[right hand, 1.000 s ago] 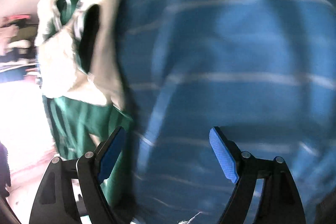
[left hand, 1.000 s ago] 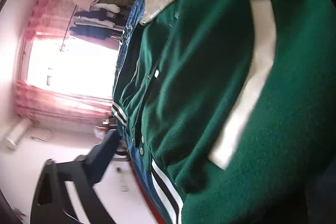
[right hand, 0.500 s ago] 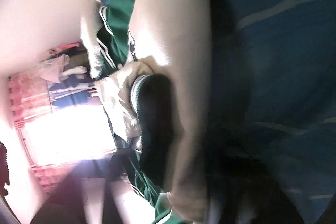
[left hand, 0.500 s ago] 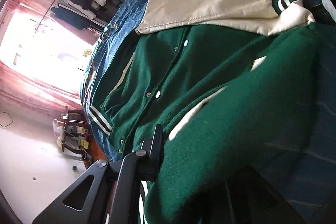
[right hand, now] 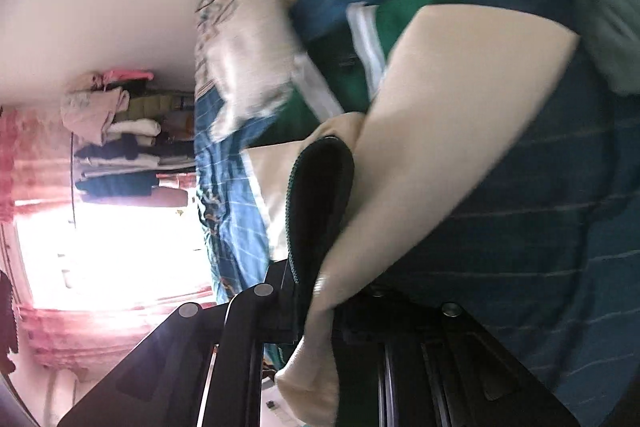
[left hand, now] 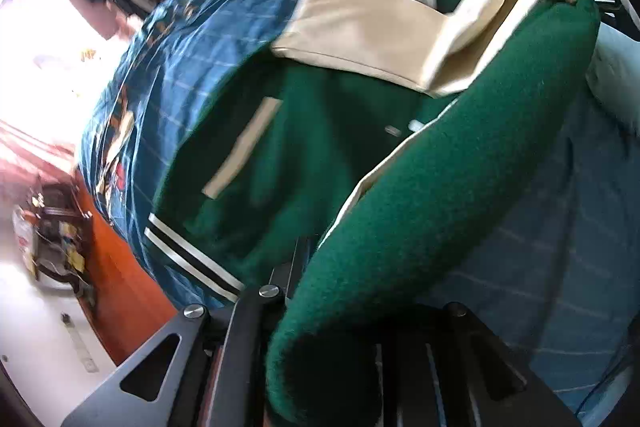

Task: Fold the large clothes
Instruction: 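Grasp the striped hem of the jacket with the left tool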

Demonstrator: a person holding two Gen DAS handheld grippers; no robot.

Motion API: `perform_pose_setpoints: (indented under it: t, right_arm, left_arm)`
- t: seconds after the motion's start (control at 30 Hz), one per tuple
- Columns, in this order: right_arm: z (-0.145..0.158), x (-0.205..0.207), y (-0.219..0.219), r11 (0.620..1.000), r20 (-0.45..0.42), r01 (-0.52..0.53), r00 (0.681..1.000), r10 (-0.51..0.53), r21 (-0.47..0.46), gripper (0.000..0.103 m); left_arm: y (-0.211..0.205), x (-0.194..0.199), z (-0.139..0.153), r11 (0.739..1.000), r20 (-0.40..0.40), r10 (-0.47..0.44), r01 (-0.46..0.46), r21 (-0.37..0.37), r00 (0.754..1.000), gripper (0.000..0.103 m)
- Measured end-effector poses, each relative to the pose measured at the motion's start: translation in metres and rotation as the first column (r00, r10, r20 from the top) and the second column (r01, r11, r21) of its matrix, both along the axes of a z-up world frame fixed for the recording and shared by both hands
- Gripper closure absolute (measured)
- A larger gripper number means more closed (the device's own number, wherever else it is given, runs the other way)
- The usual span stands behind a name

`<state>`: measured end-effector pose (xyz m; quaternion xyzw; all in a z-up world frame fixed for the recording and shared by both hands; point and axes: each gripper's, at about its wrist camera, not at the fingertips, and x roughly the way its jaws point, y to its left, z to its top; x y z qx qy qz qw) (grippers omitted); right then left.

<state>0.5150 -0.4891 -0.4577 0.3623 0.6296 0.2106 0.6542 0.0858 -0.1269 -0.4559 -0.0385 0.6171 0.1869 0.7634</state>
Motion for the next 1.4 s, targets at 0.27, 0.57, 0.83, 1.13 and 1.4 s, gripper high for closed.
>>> perform_pose_setpoints:
  t: [0.27, 0.57, 0.83, 1.13, 1.4]
  right_arm:
    - [-0.009, 0.054, 0.205, 0.964, -0.040, -0.181, 0.983, 0.177, -0.194, 0.088]
    - [-0.106, 0.083, 0.345, 0.915, -0.228, -0.323, 0.936, 0.270, -0.243, 0.044]
    - [-0.065, 0.050, 0.244, 0.938, -0.146, -0.267, 0.960, 0.239, -0.219, 0.032]
    - [-0.083, 0.017, 0.097, 0.908, -0.180, -0.221, 0.970, 0.165, -0.356, 0.032]
    - [-0.161, 0.082, 0.057, 0.979, -0.076, -0.121, 0.991, 0.110, -0.165, 0.010]
  left_arm:
    - [0.153, 0.016, -0.042, 0.961, -0.065, 0.154, -0.165, -0.220, 0.986, 0.085]
    - [0.289, -0.040, -0.075, 0.777, -0.084, 0.434, -0.420, -0.468, 0.897, 0.029]
    - [0.291, -0.085, -0.078, 0.753, -0.118, 0.494, -0.492, -0.437, 0.861, 0.029]
    - [0.255, -0.065, -0.104, 0.820, -0.028, 0.483, -0.464, -0.334, 0.875, 0.089]
    - [0.271, -0.063, -0.119, 0.827, -0.035, 0.475, -0.460, -0.322, 0.879, 0.088]
